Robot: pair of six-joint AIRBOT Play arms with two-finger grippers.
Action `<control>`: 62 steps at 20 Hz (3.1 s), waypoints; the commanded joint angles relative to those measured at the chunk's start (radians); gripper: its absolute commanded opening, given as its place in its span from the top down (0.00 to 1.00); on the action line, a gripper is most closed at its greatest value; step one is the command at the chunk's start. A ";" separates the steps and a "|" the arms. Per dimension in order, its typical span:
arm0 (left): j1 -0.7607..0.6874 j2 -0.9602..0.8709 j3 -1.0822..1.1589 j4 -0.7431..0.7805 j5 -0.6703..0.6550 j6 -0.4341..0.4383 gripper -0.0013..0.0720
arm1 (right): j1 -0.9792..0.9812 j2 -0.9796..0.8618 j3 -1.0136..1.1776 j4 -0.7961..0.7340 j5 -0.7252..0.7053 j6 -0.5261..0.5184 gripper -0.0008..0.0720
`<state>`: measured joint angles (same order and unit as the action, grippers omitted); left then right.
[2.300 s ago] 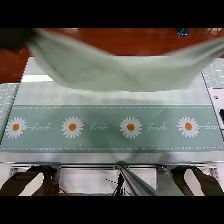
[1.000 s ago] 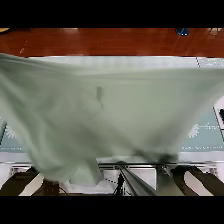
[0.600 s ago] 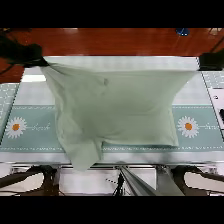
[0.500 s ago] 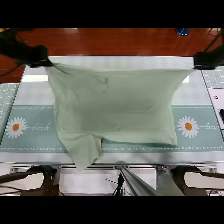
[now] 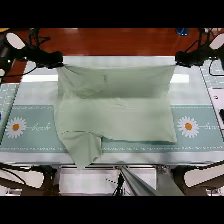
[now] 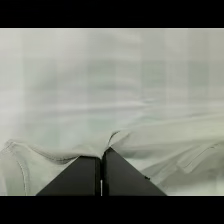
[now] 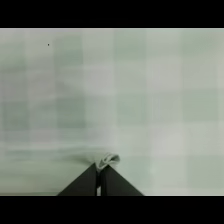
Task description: Fold the shirts.
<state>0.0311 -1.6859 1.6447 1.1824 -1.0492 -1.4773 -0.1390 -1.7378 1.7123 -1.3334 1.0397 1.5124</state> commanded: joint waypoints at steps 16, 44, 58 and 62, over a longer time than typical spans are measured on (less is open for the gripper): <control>-0.027 -0.026 0.006 0.172 -0.414 -0.028 0.95 | -0.006 -0.005 0.000 0.034 0.466 0.037 0.96; 0.315 0.687 -1.184 -0.103 -0.282 0.139 0.15 | -0.370 0.433 -0.592 0.223 0.373 -0.275 0.43; 0.072 0.587 -1.227 -0.166 0.011 0.025 0.78 | -0.370 0.434 -0.596 0.247 0.409 -0.276 0.43; 0.075 0.588 -1.227 -0.127 -0.045 0.045 0.95 | -0.371 0.435 -0.597 0.207 0.436 -0.275 0.41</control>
<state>0.1196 -1.0950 0.4194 1.0130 -1.1076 -1.4292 -0.5095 -1.3037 1.1164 -1.0950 1.4467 1.2346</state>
